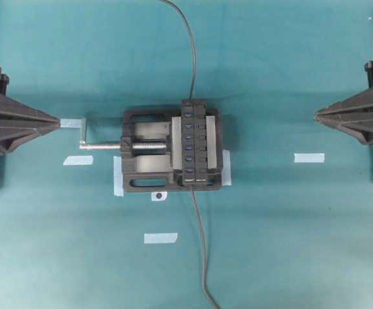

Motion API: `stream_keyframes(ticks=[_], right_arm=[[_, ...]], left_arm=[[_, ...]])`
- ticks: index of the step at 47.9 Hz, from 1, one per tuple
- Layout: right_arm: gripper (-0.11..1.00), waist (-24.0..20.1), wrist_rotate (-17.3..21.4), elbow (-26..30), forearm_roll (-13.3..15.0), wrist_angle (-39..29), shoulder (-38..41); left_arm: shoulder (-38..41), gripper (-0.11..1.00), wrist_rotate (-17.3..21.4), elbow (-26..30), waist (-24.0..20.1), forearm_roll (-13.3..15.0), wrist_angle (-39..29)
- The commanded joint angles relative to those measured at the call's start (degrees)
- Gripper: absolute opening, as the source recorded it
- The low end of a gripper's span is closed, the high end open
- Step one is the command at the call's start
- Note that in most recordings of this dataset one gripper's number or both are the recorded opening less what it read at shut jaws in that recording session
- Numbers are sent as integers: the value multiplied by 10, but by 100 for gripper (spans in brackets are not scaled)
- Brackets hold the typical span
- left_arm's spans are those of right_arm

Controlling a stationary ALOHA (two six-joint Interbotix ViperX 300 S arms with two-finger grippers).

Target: Insert the USB into the center port of the fixed hub

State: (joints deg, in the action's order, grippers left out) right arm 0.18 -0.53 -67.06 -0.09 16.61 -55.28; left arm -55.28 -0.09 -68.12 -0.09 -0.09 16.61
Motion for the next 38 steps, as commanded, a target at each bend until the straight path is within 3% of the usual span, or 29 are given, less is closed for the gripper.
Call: stream_keyframes(ticks=[1,7,17,26,38], right_arm=[[16,1,11,0,-2,4,1],[3,3,28,-13,-27,-11,-7],[-2,3,94,-16,-29,-43,-23],[-2,8,95,-4,-28,-100,-27],[-2,46,94,54,-8,-265,-4]], left_arm=[[-4,13,-6,11,0,-4,4],[-4,0,-17,7,0,-4,0],[-7,0,-24,7,1,-4,-18],[-8,0,-25,11,0,-4,-48],[1,0,-25,18,1,-4,-98]])
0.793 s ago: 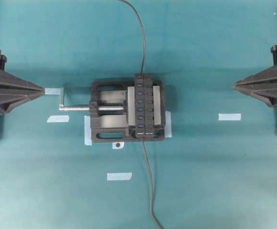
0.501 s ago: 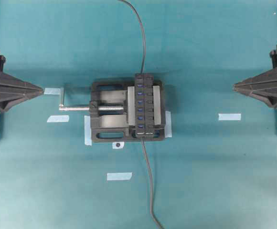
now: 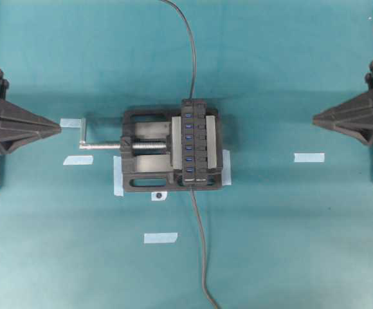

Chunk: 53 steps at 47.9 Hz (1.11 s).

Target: Insert the USB into the center port of the fixed hub

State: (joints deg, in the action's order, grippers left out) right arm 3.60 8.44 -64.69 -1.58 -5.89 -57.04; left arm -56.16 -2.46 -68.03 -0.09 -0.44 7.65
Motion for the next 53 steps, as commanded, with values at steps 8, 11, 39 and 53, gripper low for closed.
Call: stream_keyframes(ticks=[8,11,39,53], right_arm=[[-2,27,4,55,18,-105,34],[-2,31,2,62,23,-117,46],[-2,48,-4,139,77,-154,209],[-2,56,-15,183,99,-168,280]], left_arm=[[20,0,-2,24,1,-1,-34],[21,0,-2,26,1,0,-40],[20,0,-4,27,1,-1,-60],[21,0,-4,27,1,-1,-75]])
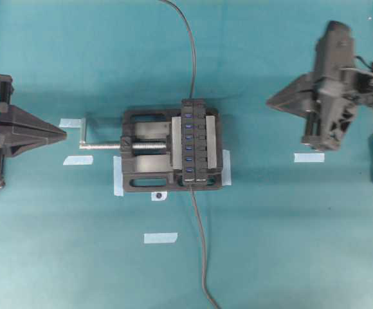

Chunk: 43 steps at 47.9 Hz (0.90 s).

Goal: Insert the USB into the center port of the fixed hub
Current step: 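Move the right gripper over the hub toward the plugged-in black cable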

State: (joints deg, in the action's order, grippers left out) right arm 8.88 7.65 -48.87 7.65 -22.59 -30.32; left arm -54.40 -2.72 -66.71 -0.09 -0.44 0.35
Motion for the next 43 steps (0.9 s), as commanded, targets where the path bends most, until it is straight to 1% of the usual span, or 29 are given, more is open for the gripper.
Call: stream_keyframes(ticks=[1,12,21,35,43], right_arm=[[-2,5,-7,27,8,-3,18],[-2,17,-12,47,14,-4,62],[-2,18,-24,64,33,-2,101],[-2,25,-32,92,43,33,157],[-2,25,-32,108,55,36,186]], left_arm=[[4,0,-3,15,1,0,-4],[1,0,-2,15,1,-1,-11],[0,0,-3,13,1,0,-20],[0,0,-3,12,1,-1,-21],[0,0,-3,11,1,-1,-21]])
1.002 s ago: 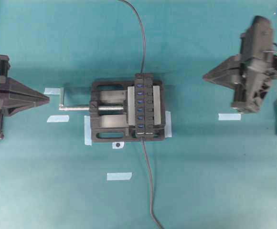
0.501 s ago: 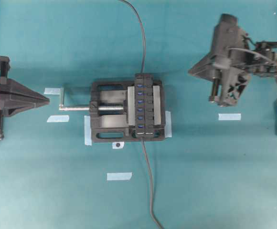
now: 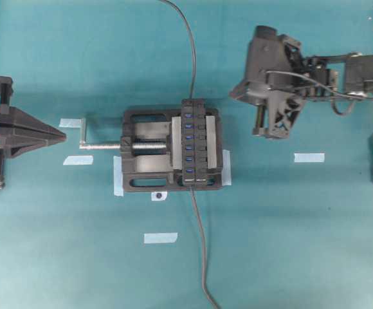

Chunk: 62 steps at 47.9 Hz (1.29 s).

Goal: Insert the USB into the center port of the fixed hub
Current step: 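Move the right gripper over the hub toward the plugged-in black cable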

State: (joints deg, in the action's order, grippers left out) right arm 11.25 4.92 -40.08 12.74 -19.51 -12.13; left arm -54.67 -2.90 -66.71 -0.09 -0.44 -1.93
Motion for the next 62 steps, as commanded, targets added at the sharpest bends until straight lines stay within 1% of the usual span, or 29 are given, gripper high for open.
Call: stream_keyframes(ticks=[1,23,32,42,47,50,55,59,62], right_arm=[[-2,2,-4,22,5,5,9],[-2,2,-5,57,5,15,64],[-2,1,-4,62,5,15,74],[2,2,-4,63,5,16,76],[5,2,-4,63,5,21,80],[9,1,-4,63,5,27,83],[19,2,-4,65,5,38,88],[33,1,-4,69,5,40,92],[47,1,-4,72,5,40,96]], left_arm=[[3,0,-1,11,1,-1,2],[3,0,-1,9,1,-1,3],[2,0,-1,9,0,0,2],[2,0,-1,9,1,-1,2],[3,0,-1,8,1,-1,3],[2,0,-1,8,1,0,2],[1,0,-1,9,1,-1,3],[0,0,-1,9,1,0,2],[-1,0,-1,8,1,0,2]])
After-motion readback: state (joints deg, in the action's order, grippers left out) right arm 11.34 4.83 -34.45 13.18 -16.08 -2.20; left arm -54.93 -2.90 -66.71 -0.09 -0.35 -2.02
